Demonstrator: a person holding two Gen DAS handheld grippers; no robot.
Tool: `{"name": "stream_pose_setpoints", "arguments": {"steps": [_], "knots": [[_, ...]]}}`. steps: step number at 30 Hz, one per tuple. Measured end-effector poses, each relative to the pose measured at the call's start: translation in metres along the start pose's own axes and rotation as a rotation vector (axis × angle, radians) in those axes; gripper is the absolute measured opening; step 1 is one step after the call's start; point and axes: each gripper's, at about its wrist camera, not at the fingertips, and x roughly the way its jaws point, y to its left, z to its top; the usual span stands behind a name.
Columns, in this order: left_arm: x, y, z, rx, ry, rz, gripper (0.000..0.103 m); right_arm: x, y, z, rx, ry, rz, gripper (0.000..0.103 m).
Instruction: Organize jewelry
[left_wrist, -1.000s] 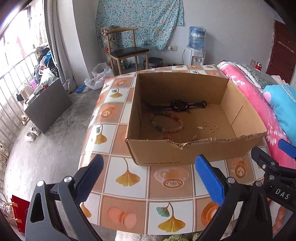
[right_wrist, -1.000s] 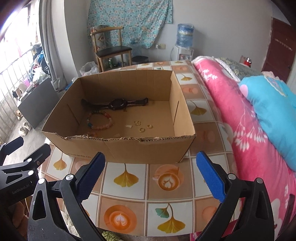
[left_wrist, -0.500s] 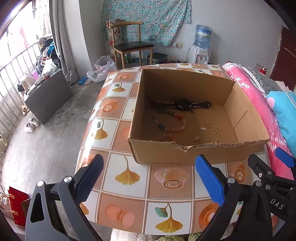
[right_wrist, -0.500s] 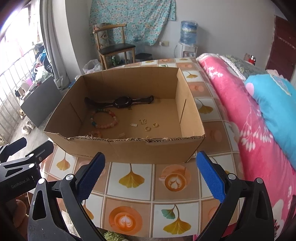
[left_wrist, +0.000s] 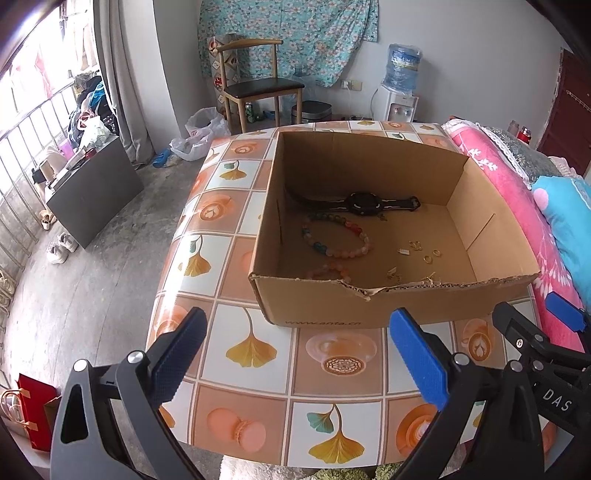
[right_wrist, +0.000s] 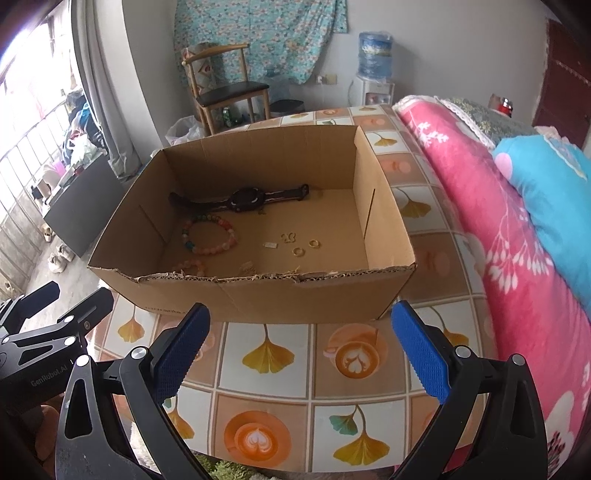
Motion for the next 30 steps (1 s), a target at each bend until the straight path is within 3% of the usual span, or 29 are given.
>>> {"name": "stream_pose_setpoints", "arguments": {"steps": [30], "knots": [[0.0, -0.0008, -0.0068, -0.005, 0.009, -0.007, 0.098, -0.0033, 0.0014, -0.0017, 0.0, 0.0, 0.007, 0.095]]}}
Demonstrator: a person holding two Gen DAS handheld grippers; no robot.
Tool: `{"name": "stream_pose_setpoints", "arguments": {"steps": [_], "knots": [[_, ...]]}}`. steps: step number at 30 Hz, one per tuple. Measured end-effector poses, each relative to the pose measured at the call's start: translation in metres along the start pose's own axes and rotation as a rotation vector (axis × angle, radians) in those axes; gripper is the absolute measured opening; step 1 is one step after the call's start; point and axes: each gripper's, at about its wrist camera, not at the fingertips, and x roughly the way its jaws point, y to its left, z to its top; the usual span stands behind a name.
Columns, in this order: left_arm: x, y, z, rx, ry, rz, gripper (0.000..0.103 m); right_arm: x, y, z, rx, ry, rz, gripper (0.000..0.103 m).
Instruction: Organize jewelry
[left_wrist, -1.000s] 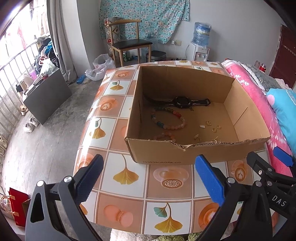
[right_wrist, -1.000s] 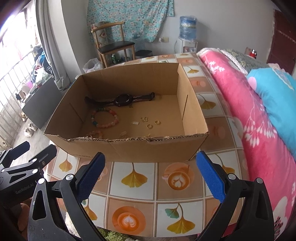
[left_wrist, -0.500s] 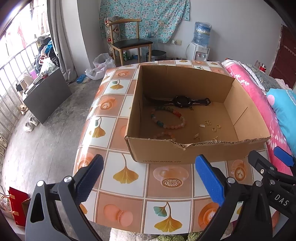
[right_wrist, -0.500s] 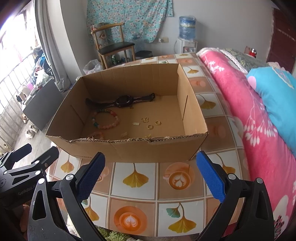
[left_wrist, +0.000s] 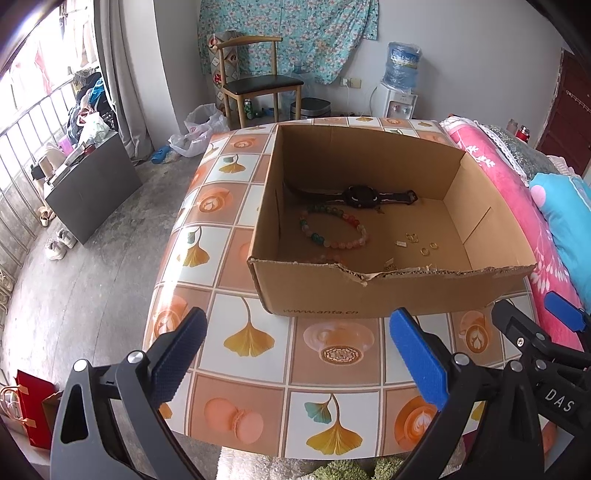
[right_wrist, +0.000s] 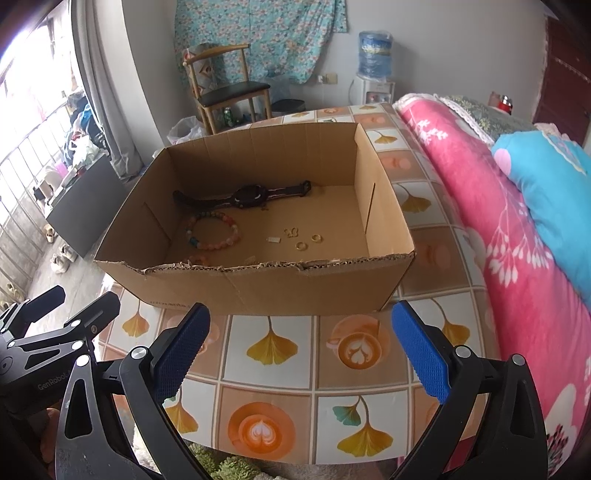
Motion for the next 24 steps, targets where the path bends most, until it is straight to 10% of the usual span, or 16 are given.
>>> {"name": "stream_pose_setpoints", "arguments": {"steps": [24], "knots": [[0.0002, 0.0006, 0.0013, -0.007, 0.007, -0.005, 0.097, 0.0021, -0.0038, -0.0014, -0.007, 0.017, 0.012, 0.095]]}}
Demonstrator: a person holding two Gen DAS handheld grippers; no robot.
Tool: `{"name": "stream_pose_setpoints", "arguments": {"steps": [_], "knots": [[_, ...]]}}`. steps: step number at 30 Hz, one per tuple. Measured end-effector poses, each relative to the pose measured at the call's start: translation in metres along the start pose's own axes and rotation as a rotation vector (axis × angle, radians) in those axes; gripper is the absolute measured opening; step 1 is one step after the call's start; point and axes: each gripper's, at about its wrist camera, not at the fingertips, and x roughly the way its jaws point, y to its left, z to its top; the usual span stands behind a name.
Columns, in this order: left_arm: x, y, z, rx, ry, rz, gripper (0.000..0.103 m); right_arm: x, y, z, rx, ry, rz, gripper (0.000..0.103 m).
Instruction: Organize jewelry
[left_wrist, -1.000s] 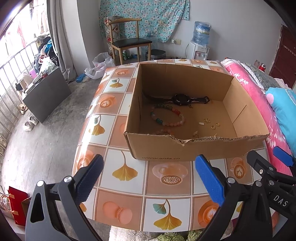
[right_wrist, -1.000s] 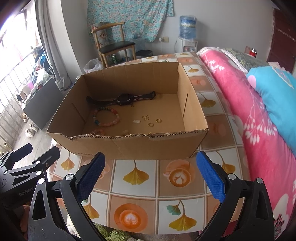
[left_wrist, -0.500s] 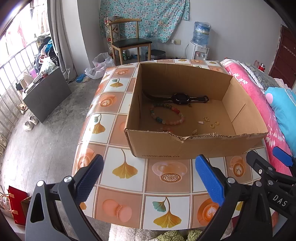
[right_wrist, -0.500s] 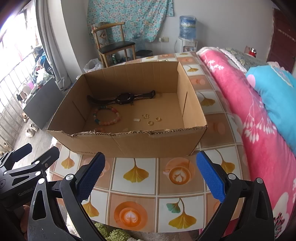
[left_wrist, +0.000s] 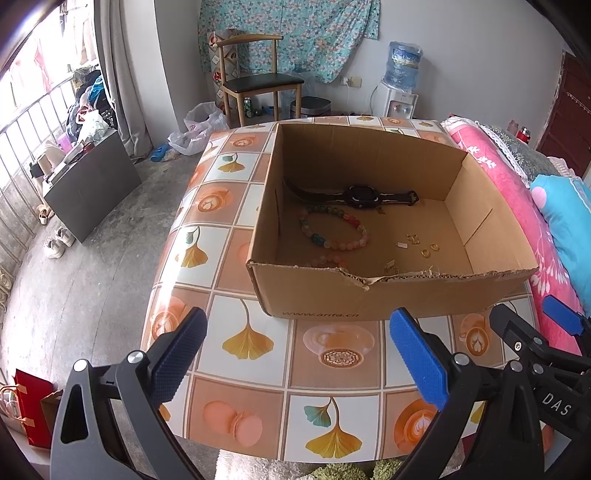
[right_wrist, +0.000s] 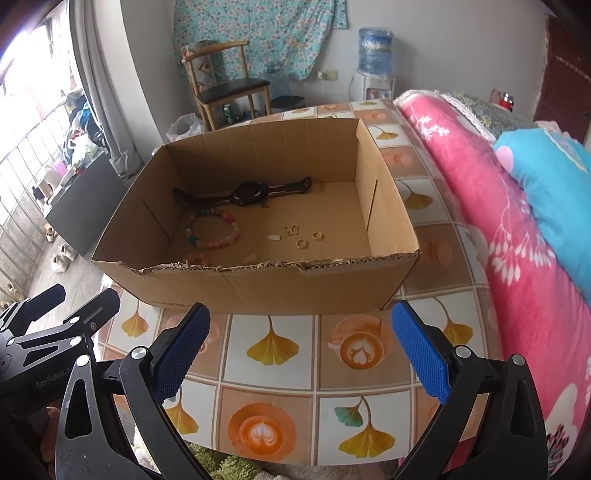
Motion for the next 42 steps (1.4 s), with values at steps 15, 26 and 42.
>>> {"name": "stream_pose_setpoints", "arguments": {"steps": [15, 26, 42], "knots": [[0.006, 0.003, 0.009, -0.008, 0.01, -0.003, 0.097, 0.009, -0.002, 0.008, 0.001, 0.018, 0.009, 0.095], [0.007, 0.003, 0.009, -0.008, 0.011, -0.004, 0.097, 0.011, -0.002, 0.01, 0.002, 0.02, 0.011, 0.095], [0.007, 0.004, 0.009, -0.009, 0.01, -0.004, 0.097, 0.013, -0.002, 0.011, 0.004, 0.021, 0.011, 0.095]]}}
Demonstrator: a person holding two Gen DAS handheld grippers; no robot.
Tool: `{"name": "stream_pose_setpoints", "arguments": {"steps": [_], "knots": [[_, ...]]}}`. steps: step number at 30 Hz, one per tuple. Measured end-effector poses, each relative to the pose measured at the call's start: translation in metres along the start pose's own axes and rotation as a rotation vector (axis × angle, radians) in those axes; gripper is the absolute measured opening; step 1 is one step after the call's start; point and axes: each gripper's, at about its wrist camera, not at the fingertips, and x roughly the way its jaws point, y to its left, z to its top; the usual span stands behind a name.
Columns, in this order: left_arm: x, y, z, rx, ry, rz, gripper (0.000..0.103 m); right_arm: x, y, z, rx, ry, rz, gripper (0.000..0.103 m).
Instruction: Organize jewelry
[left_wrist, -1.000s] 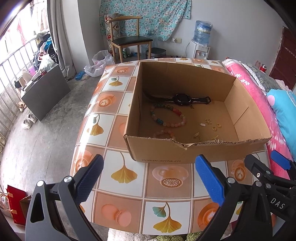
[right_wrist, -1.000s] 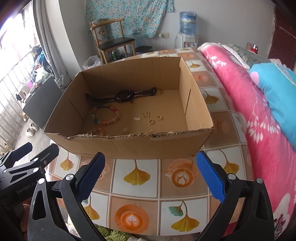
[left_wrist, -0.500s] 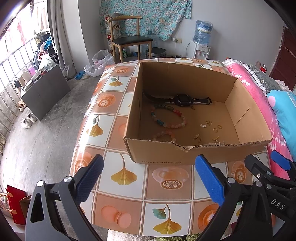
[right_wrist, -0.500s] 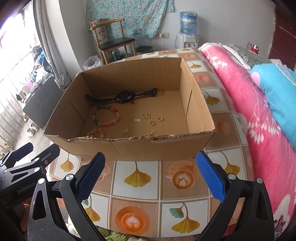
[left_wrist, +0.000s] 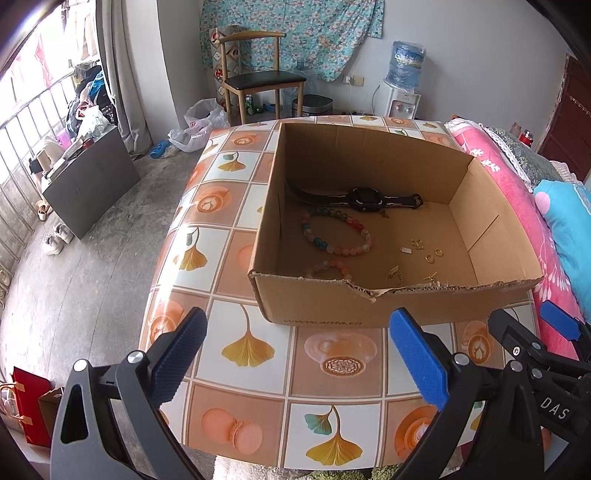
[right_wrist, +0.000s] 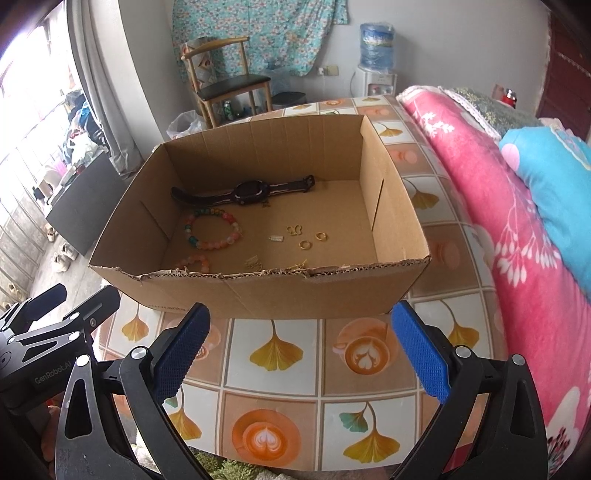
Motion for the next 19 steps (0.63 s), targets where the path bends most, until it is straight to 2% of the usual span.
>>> {"name": "stream_pose_setpoints", "arguments": {"steps": [19], "knots": [[0.0013, 0.0011, -0.003, -0.011, 0.004, -0.001, 0.097, -0.0043, -0.0022, -0.0014, -0.008, -0.005, 0.004, 0.095]]}}
